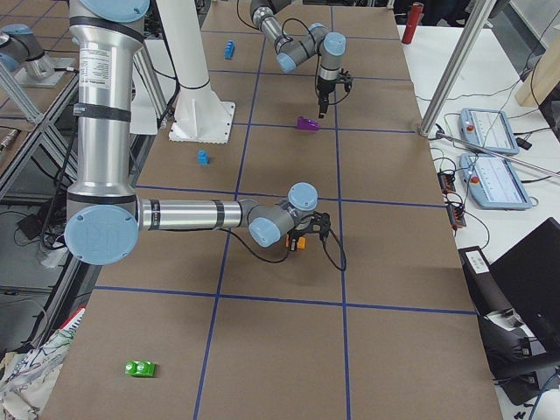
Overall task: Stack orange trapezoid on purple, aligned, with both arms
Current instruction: 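Release the purple block with the left gripper while the right grasps the orange block, then carry the orange block with the right gripper above the purple block, then lower the orange block onto the purple block, aligning their edges, then open the right gripper and lift it away while the left arm withdraws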
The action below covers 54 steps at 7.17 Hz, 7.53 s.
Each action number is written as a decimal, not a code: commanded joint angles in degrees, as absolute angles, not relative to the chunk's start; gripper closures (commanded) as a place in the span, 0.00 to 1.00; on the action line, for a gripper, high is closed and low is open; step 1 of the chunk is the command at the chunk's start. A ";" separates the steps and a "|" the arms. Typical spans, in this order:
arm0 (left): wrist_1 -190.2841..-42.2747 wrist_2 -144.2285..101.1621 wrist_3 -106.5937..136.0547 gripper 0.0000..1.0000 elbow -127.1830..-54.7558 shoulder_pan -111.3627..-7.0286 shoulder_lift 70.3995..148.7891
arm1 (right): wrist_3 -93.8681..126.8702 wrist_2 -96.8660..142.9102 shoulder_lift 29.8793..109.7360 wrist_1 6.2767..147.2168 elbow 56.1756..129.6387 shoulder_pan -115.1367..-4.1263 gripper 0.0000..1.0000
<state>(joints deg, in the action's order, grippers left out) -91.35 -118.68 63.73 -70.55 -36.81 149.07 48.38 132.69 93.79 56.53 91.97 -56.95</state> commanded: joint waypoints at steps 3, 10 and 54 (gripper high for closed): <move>-91.05 -119.18 57.08 0.00 -86.43 -40.69 135.15 | 56.20 129.56 74.68 80.30 100.37 -53.91 1.00; -91.14 -119.18 43.15 0.00 -97.12 -47.20 116.90 | 73.30 116.37 41.69 93.25 87.49 -32.61 1.00; -89.91 -119.27 44.57 0.00 -102.55 -48.24 115.24 | 69.70 116.24 43.74 90.61 89.34 -35.38 0.00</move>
<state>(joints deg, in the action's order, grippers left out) -89.91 -119.17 45.17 -101.24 -47.38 116.45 69.64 112.84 41.61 89.97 85.28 -31.70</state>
